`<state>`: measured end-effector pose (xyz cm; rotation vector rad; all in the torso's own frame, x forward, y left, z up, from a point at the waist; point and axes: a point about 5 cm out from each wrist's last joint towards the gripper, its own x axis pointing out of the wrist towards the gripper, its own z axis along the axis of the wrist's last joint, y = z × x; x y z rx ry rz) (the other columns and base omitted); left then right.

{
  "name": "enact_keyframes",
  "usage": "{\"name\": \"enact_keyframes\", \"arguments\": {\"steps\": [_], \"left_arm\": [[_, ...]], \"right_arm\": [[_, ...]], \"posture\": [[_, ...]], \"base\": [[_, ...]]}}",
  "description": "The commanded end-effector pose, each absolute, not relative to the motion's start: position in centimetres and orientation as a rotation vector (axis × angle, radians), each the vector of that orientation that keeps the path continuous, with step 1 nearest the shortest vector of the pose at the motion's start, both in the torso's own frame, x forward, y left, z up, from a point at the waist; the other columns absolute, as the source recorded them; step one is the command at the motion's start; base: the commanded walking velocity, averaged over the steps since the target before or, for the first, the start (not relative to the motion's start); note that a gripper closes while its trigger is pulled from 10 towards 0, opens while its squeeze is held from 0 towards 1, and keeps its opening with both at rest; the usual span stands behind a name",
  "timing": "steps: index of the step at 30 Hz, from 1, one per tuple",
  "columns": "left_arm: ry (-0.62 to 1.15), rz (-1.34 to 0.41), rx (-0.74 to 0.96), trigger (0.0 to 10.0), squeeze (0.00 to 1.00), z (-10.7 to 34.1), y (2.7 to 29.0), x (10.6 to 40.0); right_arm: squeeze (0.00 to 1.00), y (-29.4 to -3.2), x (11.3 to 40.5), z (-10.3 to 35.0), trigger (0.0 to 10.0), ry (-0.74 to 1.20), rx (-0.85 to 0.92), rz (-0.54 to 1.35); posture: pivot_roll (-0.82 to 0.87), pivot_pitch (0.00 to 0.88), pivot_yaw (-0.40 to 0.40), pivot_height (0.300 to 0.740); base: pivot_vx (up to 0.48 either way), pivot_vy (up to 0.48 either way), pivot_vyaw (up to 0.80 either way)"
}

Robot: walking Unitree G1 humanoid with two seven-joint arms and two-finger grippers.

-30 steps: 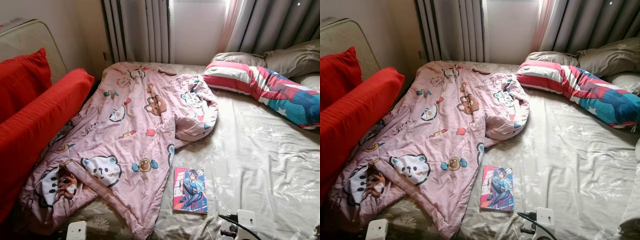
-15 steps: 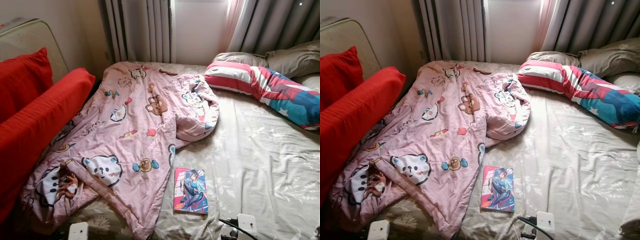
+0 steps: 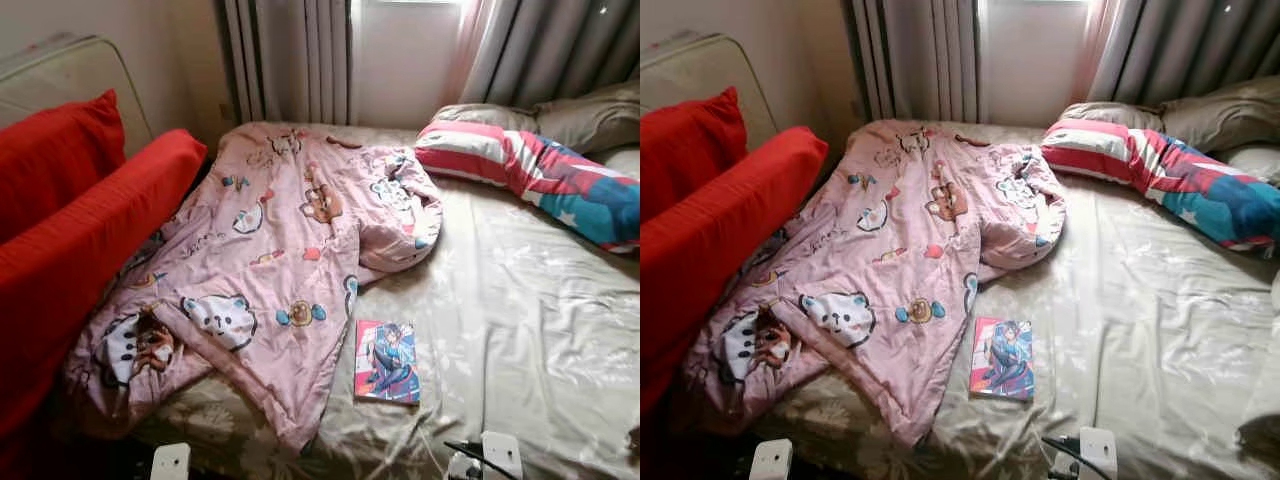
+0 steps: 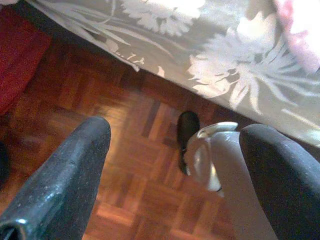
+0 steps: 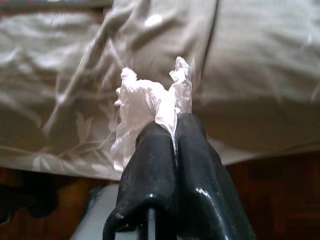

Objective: Clean up the room

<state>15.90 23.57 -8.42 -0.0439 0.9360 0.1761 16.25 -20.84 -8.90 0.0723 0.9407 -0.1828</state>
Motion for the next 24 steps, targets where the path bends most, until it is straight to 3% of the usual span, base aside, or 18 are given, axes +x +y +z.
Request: {"name": "enact_keyframes", "arguments": {"steps": [1,24], "left_arm": [[0.955,0.174,-0.049,10.0,0.00,-8.62,23.44,15.56],[0.956,0.191,-0.066,10.0,0.00,-8.66,24.22,14.84]], "right_arm": [[0.00,-21.11,16.00,-8.99,10.0,0.956,0.073,-0.192],[0.00,-21.19,16.11,-8.93,10.0,0.955,0.081,-0.184]], "posture": [[0.00,0.000,0.013,0.740],[0.00,0.000,0.000,0.740]], "base": [[-0.266,0.000,0.00],[-0.268,0.000,0.00]]}}
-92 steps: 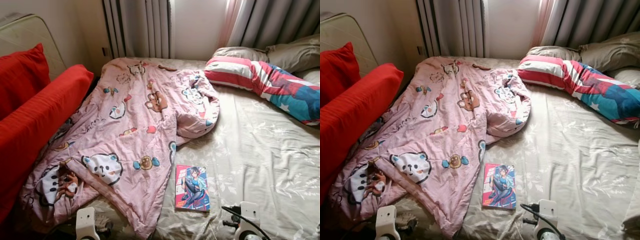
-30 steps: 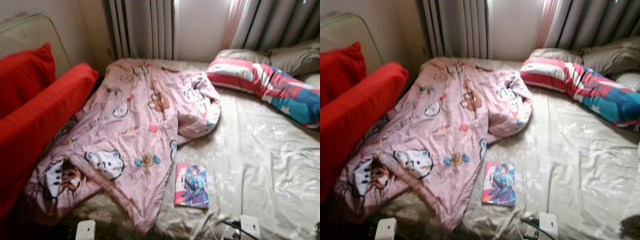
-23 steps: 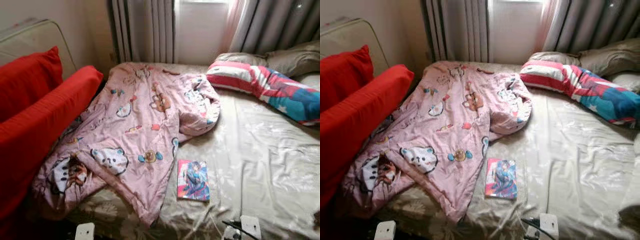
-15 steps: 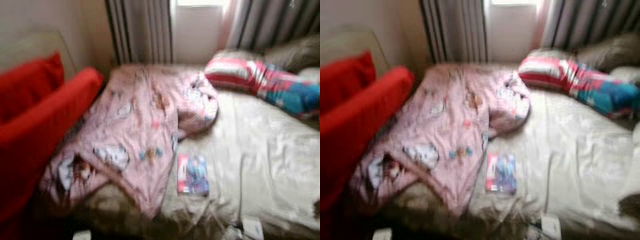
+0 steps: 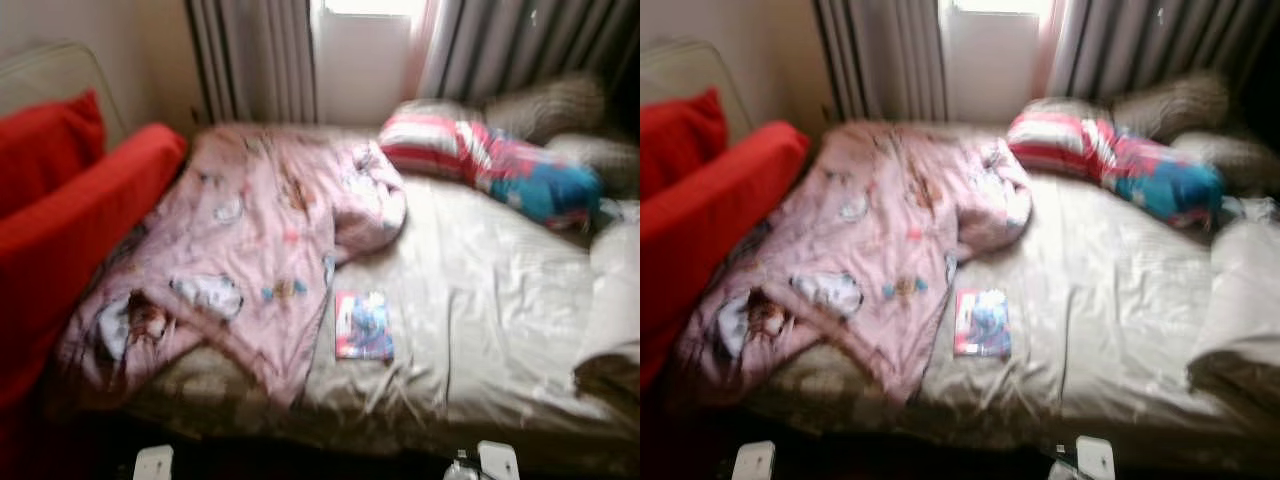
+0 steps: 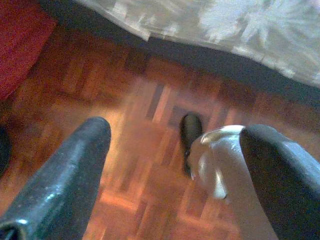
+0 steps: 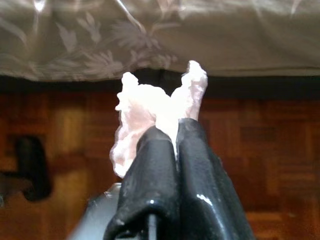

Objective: Clean up the room

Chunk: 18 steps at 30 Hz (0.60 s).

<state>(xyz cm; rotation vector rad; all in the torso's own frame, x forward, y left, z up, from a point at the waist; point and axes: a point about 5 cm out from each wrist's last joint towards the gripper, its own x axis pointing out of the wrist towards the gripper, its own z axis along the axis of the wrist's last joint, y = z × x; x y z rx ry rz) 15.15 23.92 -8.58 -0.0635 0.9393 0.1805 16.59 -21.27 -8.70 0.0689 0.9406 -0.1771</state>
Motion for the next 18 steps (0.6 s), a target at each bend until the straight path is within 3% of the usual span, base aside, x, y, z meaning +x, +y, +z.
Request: {"name": "enact_keyframes", "arguments": {"steps": [1,18], "left_arm": [[0.955,0.191,-0.067,10.0,0.00,-8.7,24.2,14.9],[0.934,0.194,-0.073,10.0,0.00,-8.3,23.9,15.9]], "right_arm": [[0.00,-21.2,16.1,-8.9,10.0,0.955,0.081,-0.184],[0.00,-21.1,16.2,-8.9,10.0,0.962,0.090,-0.178]], "posture": [[0.00,0.000,0.000,0.740],[0.01,0.000,-0.002,0.740]], "base": [[-0.266,0.000,0.00],[-0.267,0.000,0.00]]}}
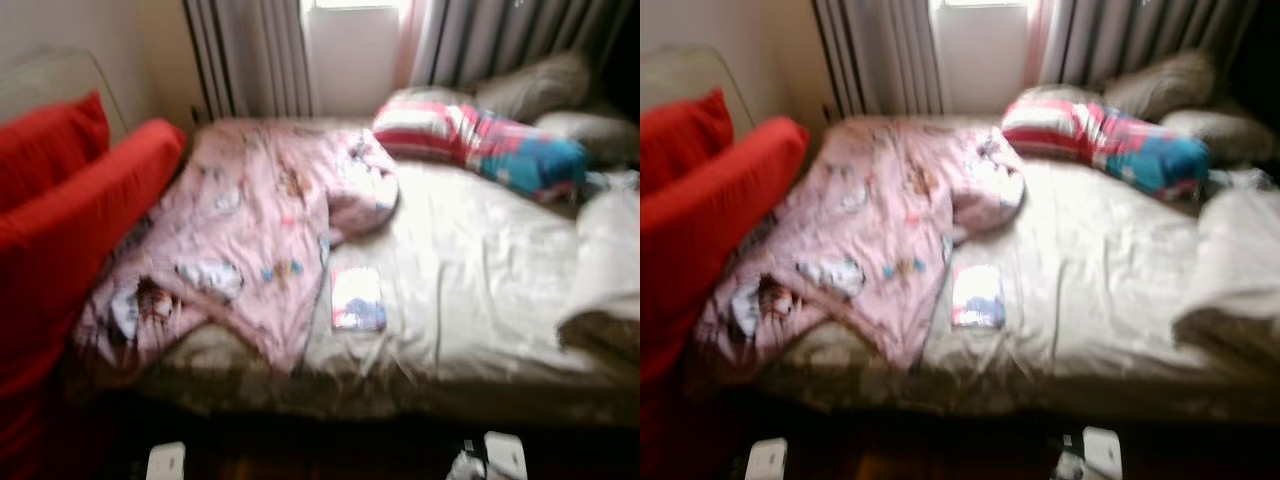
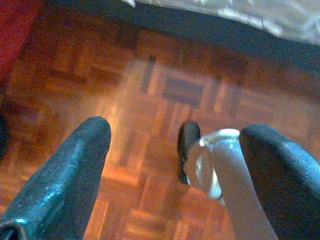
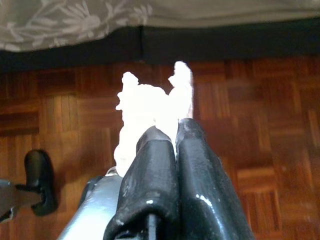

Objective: Clean up the room

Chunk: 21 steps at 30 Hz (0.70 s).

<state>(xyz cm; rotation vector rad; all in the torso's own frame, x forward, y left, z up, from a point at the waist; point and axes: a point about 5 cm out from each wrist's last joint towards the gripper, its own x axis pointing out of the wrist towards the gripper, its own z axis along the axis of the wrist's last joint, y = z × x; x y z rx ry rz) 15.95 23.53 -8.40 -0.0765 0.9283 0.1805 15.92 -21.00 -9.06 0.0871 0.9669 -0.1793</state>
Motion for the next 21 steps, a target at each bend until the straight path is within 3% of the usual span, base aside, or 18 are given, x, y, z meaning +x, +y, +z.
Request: {"name": "enact_keyframes", "arguments": {"steps": [1,10,16,21], "left_arm": [[0.934,0.194,-0.073,10.0,0.00,-8.3,23.9,15.9],[0.949,0.215,-0.064,10.0,0.00,-8.3,25.4,14.8],[0.948,0.211,-0.066,10.0,0.00,-8.4,25.2,14.9],[0.946,0.192,-0.073,10.0,0.00,-8.6,23.3,15.6]], "right_arm": [[0.00,-21.1,16.2,-8.9,10.0,0.962,0.090,-0.178],[0.00,-20.9,16.2,-8.9,10.0,0.955,0.094,-0.158],[0.00,-20.6,16.1,-9.0,10.0,0.957,0.100,-0.151],[0.00,-20.5,16.1,-9.1,10.0,0.959,0.098,-0.146]], "posture": [[0.01,0.000,-0.002,0.740],[0.01,0.000,-0.003,0.740],[0.01,0.000,-0.004,0.740],[0.02,0.000,-0.004,0.740]], "base": [[-0.266,0.000,0.00],[-0.089,0.000,0.00],[0.000,0.000,0.71],[0.000,0.000,0.71]]}}
